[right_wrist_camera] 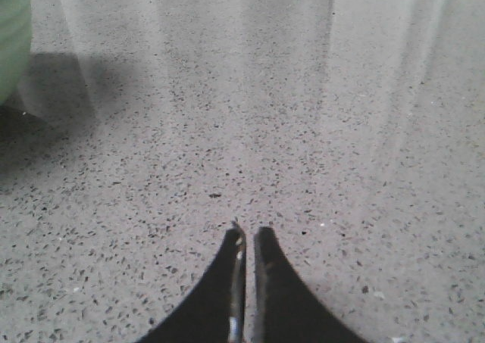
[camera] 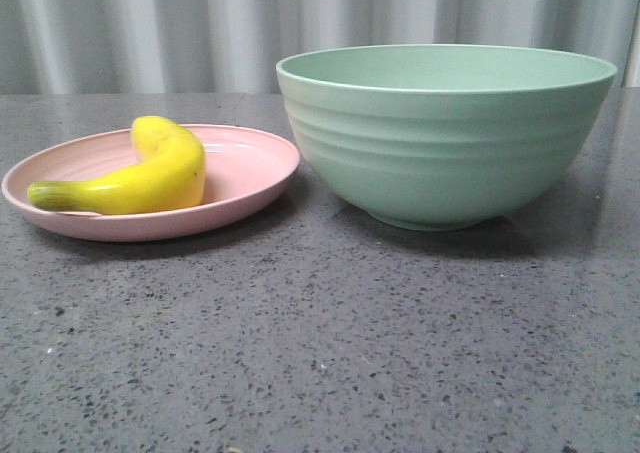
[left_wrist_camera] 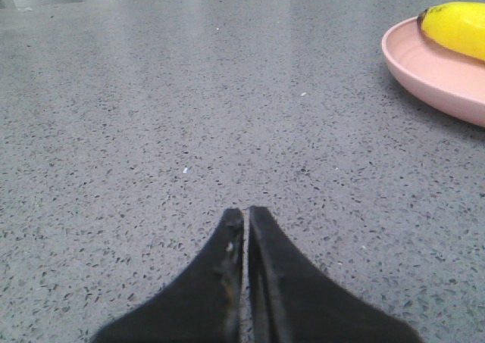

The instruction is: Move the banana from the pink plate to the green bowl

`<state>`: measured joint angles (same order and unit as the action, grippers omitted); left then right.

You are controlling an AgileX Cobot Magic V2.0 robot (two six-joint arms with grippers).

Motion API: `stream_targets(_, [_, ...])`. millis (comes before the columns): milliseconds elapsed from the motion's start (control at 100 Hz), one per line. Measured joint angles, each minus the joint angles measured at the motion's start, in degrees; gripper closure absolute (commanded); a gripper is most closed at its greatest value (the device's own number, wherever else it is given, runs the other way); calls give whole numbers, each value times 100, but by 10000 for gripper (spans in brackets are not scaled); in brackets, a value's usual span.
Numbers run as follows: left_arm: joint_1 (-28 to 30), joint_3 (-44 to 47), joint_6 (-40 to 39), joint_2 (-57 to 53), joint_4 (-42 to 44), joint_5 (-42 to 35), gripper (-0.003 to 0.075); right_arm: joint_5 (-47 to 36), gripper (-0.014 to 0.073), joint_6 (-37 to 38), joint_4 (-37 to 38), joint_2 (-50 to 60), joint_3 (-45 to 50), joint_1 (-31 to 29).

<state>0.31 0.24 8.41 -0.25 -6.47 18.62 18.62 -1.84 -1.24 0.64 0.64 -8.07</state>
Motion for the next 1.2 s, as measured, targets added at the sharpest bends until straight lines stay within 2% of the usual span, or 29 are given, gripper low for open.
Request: stream_targets(1200, [0,0,0,0,13,-120,741,0,657,2,0,0,0,0])
